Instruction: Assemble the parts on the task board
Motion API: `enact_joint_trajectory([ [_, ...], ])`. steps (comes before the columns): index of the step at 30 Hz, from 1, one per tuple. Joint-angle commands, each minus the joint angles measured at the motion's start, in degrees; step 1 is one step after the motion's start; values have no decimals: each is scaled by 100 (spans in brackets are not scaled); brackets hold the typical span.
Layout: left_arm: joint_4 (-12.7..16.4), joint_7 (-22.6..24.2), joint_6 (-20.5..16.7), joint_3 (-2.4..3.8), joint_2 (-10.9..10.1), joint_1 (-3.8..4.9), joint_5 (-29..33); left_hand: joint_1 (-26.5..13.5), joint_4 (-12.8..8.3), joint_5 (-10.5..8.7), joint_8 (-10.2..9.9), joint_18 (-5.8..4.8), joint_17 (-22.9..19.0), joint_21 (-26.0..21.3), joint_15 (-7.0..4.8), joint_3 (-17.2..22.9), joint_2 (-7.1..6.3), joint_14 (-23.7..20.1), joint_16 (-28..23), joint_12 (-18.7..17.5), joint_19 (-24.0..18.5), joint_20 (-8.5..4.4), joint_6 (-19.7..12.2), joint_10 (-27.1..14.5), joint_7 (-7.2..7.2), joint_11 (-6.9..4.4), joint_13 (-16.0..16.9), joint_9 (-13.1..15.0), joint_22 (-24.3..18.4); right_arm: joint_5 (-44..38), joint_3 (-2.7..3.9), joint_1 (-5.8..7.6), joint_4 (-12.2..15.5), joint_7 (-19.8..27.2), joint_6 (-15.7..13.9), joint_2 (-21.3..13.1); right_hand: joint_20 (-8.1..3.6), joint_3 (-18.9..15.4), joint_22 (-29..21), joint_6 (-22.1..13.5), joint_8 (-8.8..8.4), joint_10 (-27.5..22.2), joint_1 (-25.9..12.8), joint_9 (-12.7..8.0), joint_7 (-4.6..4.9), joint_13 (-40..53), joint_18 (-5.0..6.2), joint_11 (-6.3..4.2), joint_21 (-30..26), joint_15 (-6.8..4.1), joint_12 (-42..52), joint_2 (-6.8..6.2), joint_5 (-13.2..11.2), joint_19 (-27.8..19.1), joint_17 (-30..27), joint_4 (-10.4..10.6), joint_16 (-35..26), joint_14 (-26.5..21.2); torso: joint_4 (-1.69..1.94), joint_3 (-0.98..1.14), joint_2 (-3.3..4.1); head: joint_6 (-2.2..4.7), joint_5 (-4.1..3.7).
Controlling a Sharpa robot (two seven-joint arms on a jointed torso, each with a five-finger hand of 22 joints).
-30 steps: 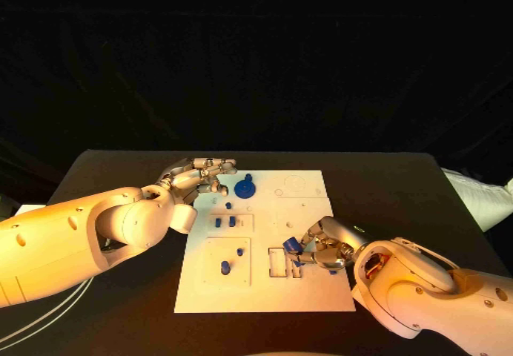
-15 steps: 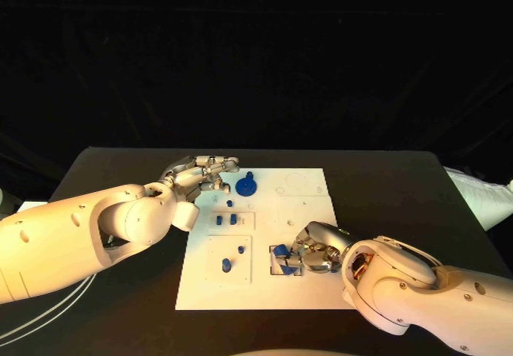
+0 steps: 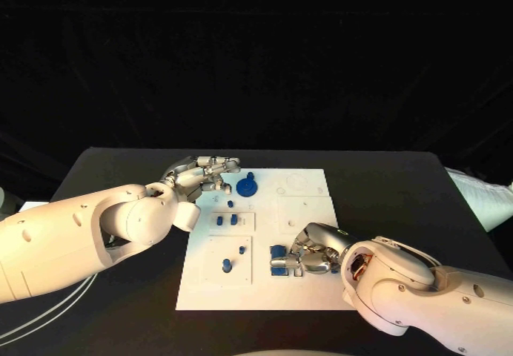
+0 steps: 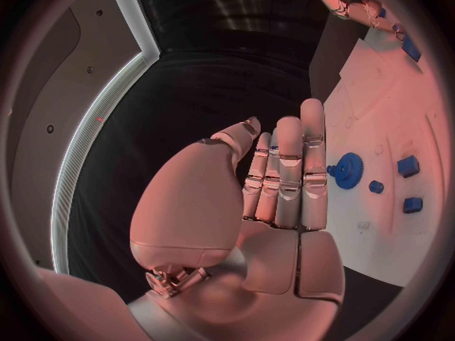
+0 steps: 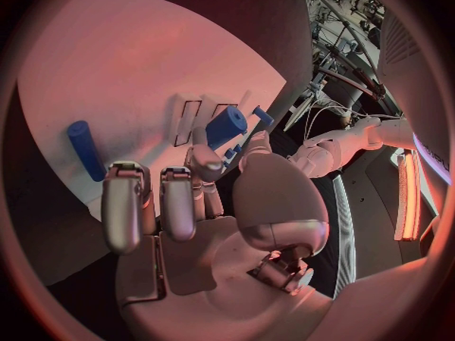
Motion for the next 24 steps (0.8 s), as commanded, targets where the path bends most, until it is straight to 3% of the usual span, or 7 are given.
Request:
enact_joint_trajectory([
  [1,13,19,109,3,10,1,18,-9,-7,-14,12,61,-5,-29,8,-39,33,-42,37,25,24,20,-59,-44,-1,-15,-5,-9,-10,-338,-1,-3,4,-31,35,4,-27,274,-19,-41,-33,-54,-297,42,8,-84,-13,-3,-33,-9,-149,-288,-35,-22,132,6,-37,366,2,1,1,10,-11],
  [4,13,18,109,3,7,1,18,-13,-5,-14,11,60,-8,-32,10,-45,33,-45,39,27,24,21,-67,-52,2,-12,-7,-10,-13,-410,-1,-4,29,-23,35,-11,-24,439,-14,-45,-26,-48,-310,75,3,-88,-14,3,-33,-12,-173,-363,-36,-19,136,-1,-37,367,3,6,5,9,-2],
  [6,12,17,112,3,6,1,18,-13,-5,-14,11,60,-8,-32,10,-45,33,-45,39,27,24,21,-67,-52,2,-12,-7,-10,-13,-432,-1,-5,45,-18,36,-21,-21,591,2,-39,-17,-24,-29,99,-4,-61,-18,6,-24,-15,-146,-248,2,-11,152,-55,-29,372,4,9,4,7,-3],
  [7,12,15,114,3,4,1,18,-13,-5,-14,11,60,-8,-32,10,-45,33,-45,39,27,24,21,-67,-52,2,-12,-7,-10,-13,-445,-1,-7,61,-11,46,-31,-22,722,16,-36,-9,-5,348,123,-9,-40,-20,2,-17,-17,-129,-135,42,-4,166,-145,-22,376,4,8,4,5,2],
  [10,12,14,118,3,0,1,18,-13,-5,-14,11,60,-8,-32,10,-45,33,-45,39,27,24,21,-67,-52,2,-12,-7,-10,-13,-470,-1,-12,86,0,65,-48,-31,782,43,-37,4,28,976,187,-9,7,-25,-11,-4,-15,-105,-21,42,8,185,-291,-14,382,-1,7,6,1,9],
  [17,16,11,121,3,-2,1,18,-12,-6,-13,11,60,-10,-36,11,-48,36,-47,40,30,24,22,-72,-59,4,-11,-8,-11,-15,-623,0,-16,24,-18,103,-29,-40,985,111,10,37,116,1708,256,-39,151,-39,-36,36,-46,60,248,84,37,234,-614,12,391,-2,-3,0,-10,-13],
  [24,17,11,115,3,-7,1,18,-12,-6,-13,11,60,-10,-36,11,-48,36,-47,40,30,24,22,-72,-59,4,-11,-8,-11,-15,-775,-1,-16,-21,-26,67,-15,-52,1032,132,28,50,141,2003,293,-57,205,-43,-54,47,-60,108,250,50,44,270,-810,30,397,-2,2,1,5,-23],
])
